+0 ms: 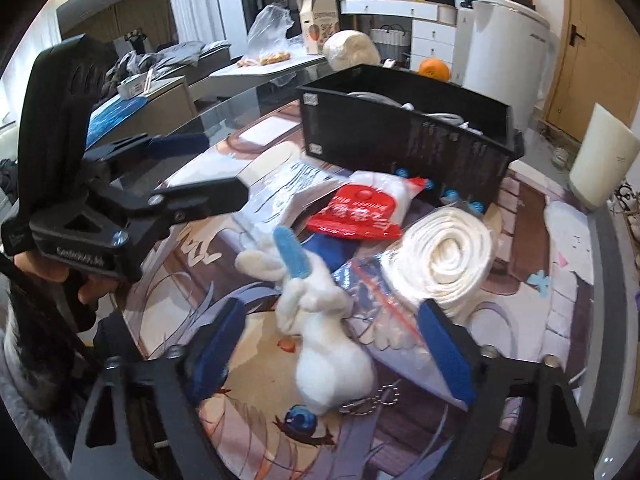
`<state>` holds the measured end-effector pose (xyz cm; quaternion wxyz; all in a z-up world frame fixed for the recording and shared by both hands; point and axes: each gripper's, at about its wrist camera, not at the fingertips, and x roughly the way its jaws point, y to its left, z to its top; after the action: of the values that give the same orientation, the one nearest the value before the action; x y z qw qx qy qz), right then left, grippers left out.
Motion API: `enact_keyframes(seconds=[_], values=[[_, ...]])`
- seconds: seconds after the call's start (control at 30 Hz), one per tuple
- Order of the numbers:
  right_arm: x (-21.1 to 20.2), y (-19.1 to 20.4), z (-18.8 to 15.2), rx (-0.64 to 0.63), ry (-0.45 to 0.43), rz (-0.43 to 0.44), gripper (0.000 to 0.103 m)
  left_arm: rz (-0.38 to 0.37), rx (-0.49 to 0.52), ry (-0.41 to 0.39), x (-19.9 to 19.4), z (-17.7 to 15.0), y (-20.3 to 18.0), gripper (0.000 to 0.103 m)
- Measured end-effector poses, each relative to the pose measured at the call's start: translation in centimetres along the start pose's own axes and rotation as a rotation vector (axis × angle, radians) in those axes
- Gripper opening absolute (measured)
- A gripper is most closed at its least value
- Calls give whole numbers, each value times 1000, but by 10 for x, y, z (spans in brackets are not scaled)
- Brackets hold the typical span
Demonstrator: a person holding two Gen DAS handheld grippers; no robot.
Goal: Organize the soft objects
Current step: 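Move both tools back over the remaining items beside the box, then grasp the white plush bunny with the right gripper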
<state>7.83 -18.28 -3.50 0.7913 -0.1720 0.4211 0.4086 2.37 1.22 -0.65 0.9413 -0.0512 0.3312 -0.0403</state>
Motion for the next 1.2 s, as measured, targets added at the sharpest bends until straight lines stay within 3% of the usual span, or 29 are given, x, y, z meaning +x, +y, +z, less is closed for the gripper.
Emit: enact_keyframes(seconds=[0.27,0.77,0.83,0.97,1.2], values=[[11,11,-2,-34,19,49,70,-10,1,4,1,0,0,103],[11,15,-9,-77,-37,35,67,-19,-1,9,3,-1,0,103],[10,15,-11,-87,-50,38,61,-21,-2,10,3,0,0,103],[9,11,-11,-82,-64,38,35,-21,-2,10,3,0,0,103],[3,7,-12,-92,-79,46,32,-19,1,10,4,0,0,103]])
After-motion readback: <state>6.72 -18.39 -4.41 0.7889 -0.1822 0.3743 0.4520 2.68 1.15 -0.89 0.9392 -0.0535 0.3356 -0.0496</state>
